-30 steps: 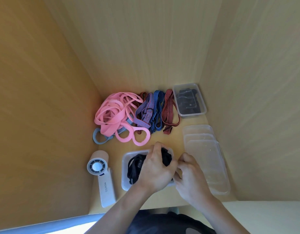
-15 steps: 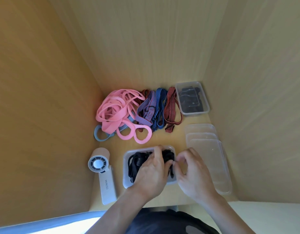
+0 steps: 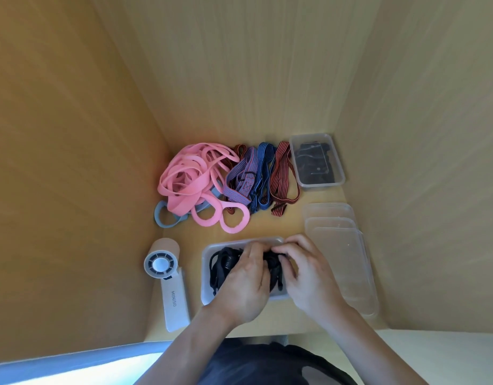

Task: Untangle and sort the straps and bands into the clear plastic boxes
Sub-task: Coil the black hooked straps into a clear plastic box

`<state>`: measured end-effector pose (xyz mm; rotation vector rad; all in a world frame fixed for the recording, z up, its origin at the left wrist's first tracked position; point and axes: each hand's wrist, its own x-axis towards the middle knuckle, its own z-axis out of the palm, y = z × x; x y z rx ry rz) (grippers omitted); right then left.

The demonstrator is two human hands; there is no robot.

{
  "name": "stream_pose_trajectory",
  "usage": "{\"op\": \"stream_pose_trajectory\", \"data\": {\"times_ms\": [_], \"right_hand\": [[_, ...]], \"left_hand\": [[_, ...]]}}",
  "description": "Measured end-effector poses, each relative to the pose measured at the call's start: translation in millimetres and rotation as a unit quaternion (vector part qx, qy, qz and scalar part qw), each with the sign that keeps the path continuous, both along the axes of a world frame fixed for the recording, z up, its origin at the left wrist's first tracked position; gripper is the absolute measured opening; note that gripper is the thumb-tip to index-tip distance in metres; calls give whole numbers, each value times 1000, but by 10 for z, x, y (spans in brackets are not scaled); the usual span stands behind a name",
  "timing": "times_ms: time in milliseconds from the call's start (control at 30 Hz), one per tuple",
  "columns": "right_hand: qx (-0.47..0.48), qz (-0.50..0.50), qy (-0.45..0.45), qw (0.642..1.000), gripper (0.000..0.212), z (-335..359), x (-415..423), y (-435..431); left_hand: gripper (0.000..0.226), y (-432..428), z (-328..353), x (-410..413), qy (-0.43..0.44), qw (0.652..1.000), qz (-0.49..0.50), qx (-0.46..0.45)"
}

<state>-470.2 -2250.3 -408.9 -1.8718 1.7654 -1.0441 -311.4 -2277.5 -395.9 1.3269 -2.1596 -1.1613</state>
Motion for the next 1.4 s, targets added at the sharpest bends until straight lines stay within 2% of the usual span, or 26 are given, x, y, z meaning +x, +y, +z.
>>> {"op": "stream_pose_trajectory", "data": {"times_ms": [200, 400, 567, 767, 867, 967, 1067, 1233, 1333, 1400], "right_hand": [[26, 21, -16, 999, 29, 42, 12, -12], [35, 13, 12, 999, 20, 20, 56, -47], [38, -19, 25, 999, 14, 33, 80, -100], [16, -8, 67, 998, 3, -54, 117, -151], [17, 10, 90, 996, 10, -72, 111, -143], [88, 61, 99, 989, 30, -19, 43, -101], [120, 89, 157, 976, 41, 7, 22, -76], [99, 76, 254, 959, 33, -4, 148, -102], [80, 64, 284, 953, 28, -33, 211, -106], [81, 67, 284, 953, 26, -29, 224, -97]], "left_hand": [[33, -24, -11, 32, 17, 998, 42, -39], [31, -26, -55, 5, -7, 991, 75, -111], [27, -19, -116, 151, -65, 982, 79, -159], [18, -99, -151, 231, -109, 956, 72, -264], [21, -103, -166, 248, -146, 952, 88, -253], [12, -117, -177, 239, -176, 951, 90, -238], [10, -145, -202, 241, -191, 950, 83, -234], [15, -149, -193, 227, -178, 951, 102, -232], [8, -136, -200, 223, -174, 948, 96, -247], [13, -121, -186, 259, -163, 953, 73, -246]]}}
